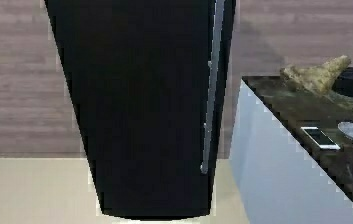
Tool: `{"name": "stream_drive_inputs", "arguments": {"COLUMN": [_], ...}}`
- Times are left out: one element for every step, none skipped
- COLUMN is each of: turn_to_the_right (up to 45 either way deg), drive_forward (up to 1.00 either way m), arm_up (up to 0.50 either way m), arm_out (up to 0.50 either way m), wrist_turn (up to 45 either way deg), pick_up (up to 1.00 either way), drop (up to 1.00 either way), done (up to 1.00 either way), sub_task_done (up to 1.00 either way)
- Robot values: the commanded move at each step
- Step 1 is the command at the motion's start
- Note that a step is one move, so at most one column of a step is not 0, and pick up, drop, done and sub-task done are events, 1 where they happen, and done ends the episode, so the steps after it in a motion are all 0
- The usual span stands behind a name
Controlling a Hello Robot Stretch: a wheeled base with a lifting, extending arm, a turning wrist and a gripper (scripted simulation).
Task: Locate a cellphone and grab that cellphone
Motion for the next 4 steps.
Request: {"name": "stream_drive_inputs", "arguments": {"turn_to_the_right": [12.0,0.0,-36.0,0.0], "drive_forward": [0.00,0.45,0.00,0.00], "arm_up": [0.00,0.00,0.00,0.50], "arm_out": [0.00,0.00,0.00,0.00], "wrist_turn": [0.0,0.0,0.0,0.0], "pick_up": [0.00,0.00,0.00,0.00], "drop": [0.00,0.00,0.00,0.00], "done": [0.00,0.00,0.00,0.00], "sub_task_done": [0.00,0.00,0.00,0.00]}}
